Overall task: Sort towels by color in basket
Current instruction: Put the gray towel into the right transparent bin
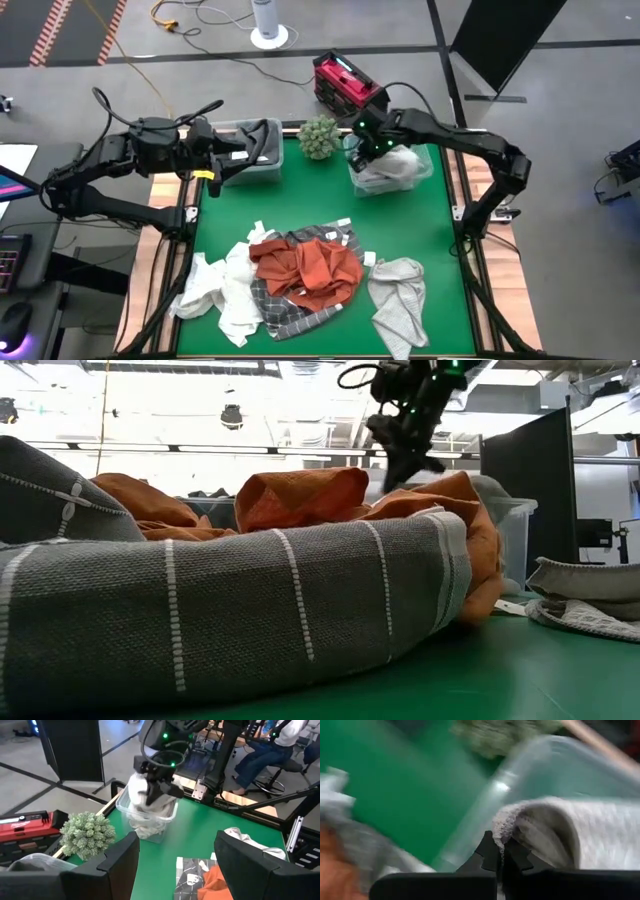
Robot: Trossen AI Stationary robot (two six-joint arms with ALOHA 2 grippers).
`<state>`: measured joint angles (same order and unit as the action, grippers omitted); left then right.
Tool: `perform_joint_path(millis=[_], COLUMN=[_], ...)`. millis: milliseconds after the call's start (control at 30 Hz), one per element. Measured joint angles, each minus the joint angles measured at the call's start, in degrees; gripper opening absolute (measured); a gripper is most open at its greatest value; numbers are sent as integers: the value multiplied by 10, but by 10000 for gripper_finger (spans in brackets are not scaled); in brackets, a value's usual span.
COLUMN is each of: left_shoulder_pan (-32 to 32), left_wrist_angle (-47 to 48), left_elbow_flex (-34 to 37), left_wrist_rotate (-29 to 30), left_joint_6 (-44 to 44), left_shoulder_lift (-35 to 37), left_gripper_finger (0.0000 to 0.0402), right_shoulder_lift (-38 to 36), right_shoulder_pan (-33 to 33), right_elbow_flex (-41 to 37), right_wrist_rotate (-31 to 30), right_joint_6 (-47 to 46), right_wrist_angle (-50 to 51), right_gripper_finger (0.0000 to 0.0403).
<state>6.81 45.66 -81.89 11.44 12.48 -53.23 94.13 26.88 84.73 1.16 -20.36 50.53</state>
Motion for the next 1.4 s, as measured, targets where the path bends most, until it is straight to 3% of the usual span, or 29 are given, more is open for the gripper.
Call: perform_joint_path(millis=[67, 133, 333, 433, 567, 767, 933, 1200, 1400], left_shoulder_pan=[0, 0, 0, 0, 0, 0, 0, 0, -31], left_wrist_angle=[1, 5, 15, 14, 14, 14, 14, 36, 129], left_elbow_flex=[0, 0, 0, 0, 0, 0, 0, 0, 11], left_wrist_rotate=[0, -1, 0, 0, 0, 1, 8, 38, -54], left_joint_6=[4, 10, 21, 22, 22, 18, 17, 6, 38], left_shoulder_lift=[0, 3, 7, 8, 7, 7, 7, 3, -51], left_gripper_finger=[247, 247, 247, 247, 247, 247, 247, 247, 247], right_shoulder_lift=[0, 1, -1, -1, -1, -1, -9, -60, -88], right_shoulder_pan=[8, 20, 61, 81, 93, 93, 108, 81, 6], right_elbow_flex=[-24, -30, -57, -88, -137, -179, -133, 0, 35], right_wrist_rotate=[29, 30, -56, -43, 7, 45, 80, 13, 11], right_joint_6=[-26, -32, -27, -24, -18, -54, -34, 31, 28], right_wrist_angle=[-36, -9, 117, 113, 47, -5, 55, 101, 122], right_gripper_finger=[27, 28, 36, 55, 110, 227, 282, 286, 286])
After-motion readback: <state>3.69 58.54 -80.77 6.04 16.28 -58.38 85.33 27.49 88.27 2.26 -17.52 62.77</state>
